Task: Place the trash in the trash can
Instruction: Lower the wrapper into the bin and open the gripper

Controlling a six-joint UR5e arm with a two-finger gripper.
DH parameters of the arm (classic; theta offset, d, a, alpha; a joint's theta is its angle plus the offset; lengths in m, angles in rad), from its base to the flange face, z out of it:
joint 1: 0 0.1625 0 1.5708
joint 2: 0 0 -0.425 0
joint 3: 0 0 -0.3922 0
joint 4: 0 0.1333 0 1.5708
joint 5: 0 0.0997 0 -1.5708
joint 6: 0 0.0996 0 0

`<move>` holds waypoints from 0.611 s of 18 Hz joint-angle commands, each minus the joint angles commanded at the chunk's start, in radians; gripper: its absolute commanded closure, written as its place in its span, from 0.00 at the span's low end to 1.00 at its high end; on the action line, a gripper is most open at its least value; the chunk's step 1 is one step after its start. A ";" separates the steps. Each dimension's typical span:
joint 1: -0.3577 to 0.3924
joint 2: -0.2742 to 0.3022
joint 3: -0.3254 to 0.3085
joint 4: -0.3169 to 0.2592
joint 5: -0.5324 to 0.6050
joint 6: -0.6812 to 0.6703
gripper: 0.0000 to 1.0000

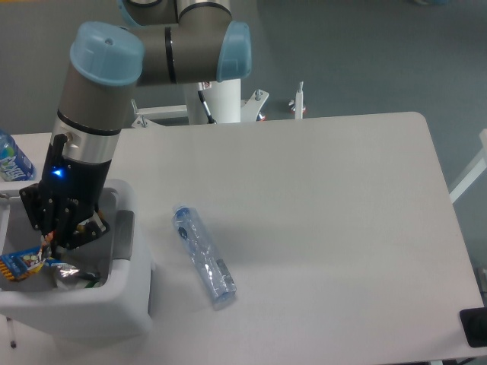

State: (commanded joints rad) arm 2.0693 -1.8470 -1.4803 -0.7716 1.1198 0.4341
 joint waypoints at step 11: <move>0.002 0.025 -0.014 -0.002 0.003 -0.009 0.00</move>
State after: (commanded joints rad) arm 2.0709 -1.8224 -1.4941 -0.7731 1.1229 0.4249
